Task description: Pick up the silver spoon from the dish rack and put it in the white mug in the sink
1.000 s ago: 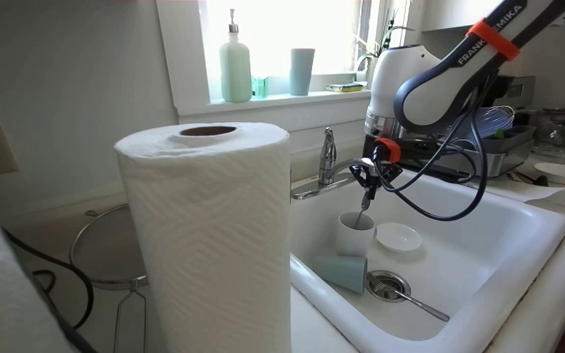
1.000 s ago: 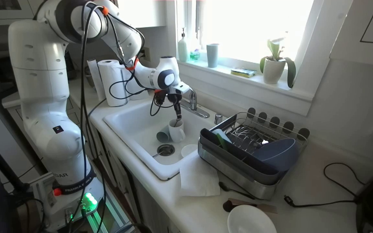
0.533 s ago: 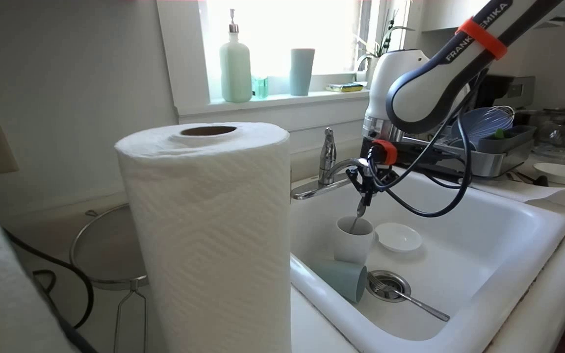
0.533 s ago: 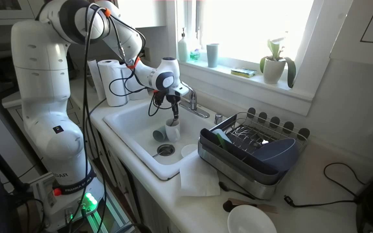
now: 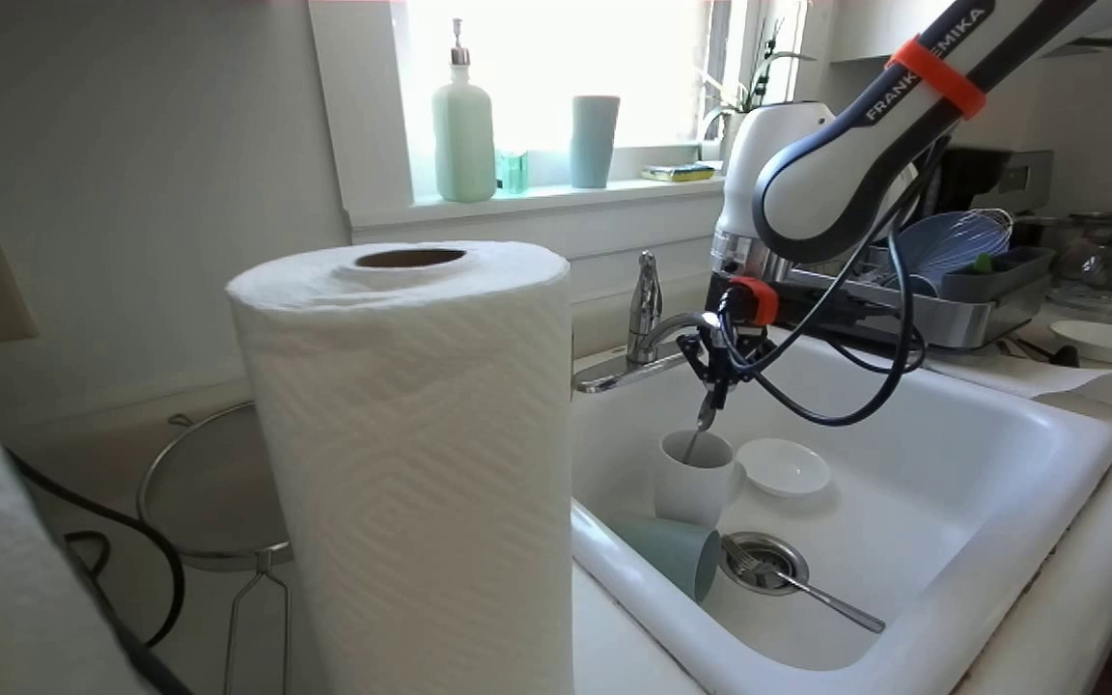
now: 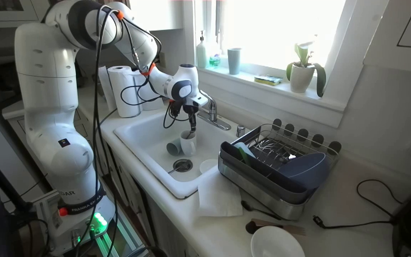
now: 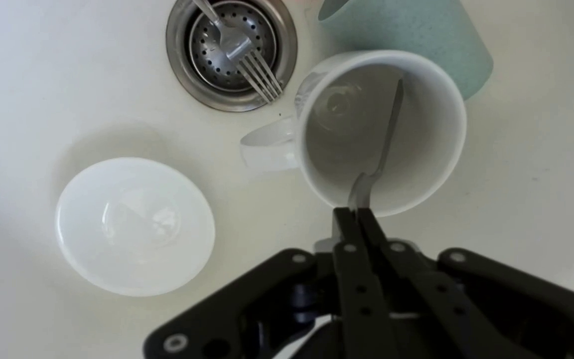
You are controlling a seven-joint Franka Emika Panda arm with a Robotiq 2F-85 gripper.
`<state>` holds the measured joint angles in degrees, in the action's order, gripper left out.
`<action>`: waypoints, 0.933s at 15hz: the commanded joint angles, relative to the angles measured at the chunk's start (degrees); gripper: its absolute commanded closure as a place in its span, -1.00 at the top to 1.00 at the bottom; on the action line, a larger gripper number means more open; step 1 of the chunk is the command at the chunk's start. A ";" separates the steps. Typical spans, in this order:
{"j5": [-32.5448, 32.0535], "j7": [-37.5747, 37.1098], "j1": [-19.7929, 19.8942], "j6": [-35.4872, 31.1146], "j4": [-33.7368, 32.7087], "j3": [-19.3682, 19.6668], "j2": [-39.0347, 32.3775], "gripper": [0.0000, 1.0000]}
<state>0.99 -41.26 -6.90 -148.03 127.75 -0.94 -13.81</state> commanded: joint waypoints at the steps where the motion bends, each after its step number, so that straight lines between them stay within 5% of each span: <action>1: 0.39 -0.57 -0.77 -0.06 -1.74 0.43 -1.85 -0.98; 6: 1.76 1.40 -0.30 -1.21 -1.27 -0.11 -2.46 -0.98; 7: 1.88 1.76 -0.19 -1.17 -1.18 -0.11 -2.42 -0.42; 14: 3.56 3.65 0.23 -0.18 -1.03 -0.30 -1.58 0.40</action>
<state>2.28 -39.70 -6.86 -147.96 127.33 -0.88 -14.41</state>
